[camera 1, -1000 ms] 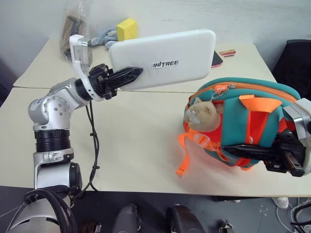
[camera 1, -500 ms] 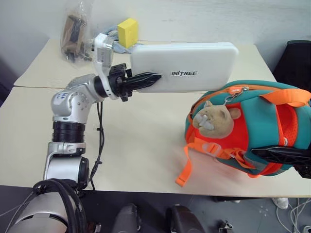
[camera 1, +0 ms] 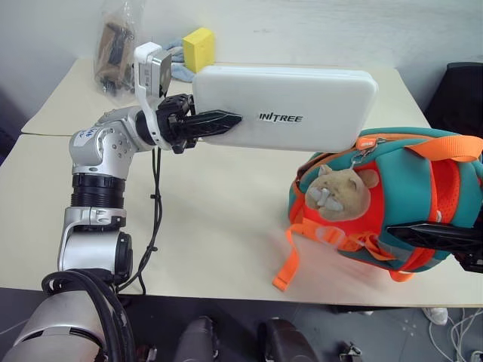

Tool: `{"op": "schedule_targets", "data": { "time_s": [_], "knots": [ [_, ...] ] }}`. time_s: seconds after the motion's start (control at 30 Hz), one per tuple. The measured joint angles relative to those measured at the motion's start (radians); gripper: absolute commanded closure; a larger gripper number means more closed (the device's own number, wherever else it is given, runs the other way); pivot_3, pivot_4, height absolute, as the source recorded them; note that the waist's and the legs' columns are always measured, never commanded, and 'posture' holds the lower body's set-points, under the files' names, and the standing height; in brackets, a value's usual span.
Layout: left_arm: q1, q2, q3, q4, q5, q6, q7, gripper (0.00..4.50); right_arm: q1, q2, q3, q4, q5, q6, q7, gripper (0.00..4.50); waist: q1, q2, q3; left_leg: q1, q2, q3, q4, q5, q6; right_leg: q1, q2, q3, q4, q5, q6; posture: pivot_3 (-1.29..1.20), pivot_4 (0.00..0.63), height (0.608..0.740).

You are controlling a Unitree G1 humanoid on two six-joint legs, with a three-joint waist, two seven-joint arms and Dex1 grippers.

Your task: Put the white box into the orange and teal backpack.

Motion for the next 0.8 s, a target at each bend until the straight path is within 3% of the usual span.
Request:
{"op": "schedule_targets", "data": {
  "time_s": [0.33,0.53,0.8],
  "knots": [
    [-0.004,-0.081,-0.077,0.091,0.154,-0.309,-0.038,3.17,0.01,0.003,-0.001,-0.006,0.009,0.002,-0.006,4.48,0.011,0.0,0.0,0.0,0.0,0.0,0.003,-0.001,0.001,0.002,0.0,0.0,0.0,0.0,0.001,0.0,0.15,0.74],
    [-0.098,-0.091,-0.066,0.202,0.169,-0.327,-0.047,3.17,0.065,0.003,-0.041,-0.028,0.01,0.015,0.012,4.48,0.022,-0.001,0.001,-0.001,0.0,0.0,0.002,-0.001,0.002,0.0,0.0,0.0,-0.001,0.001,0.001,0.0,0.15,0.74],
    [-0.107,-0.083,-0.066,0.263,0.198,-0.35,-0.076,3.17,0.06,-0.029,-0.123,-0.026,0.11,0.034,-0.005,4.48,0.023,-0.002,0.001,-0.001,0.0,0.0,0.003,-0.001,0.002,0.0,0.0,0.0,0.0,0.001,0.001,0.0,0.15,0.74]
  ]
}}
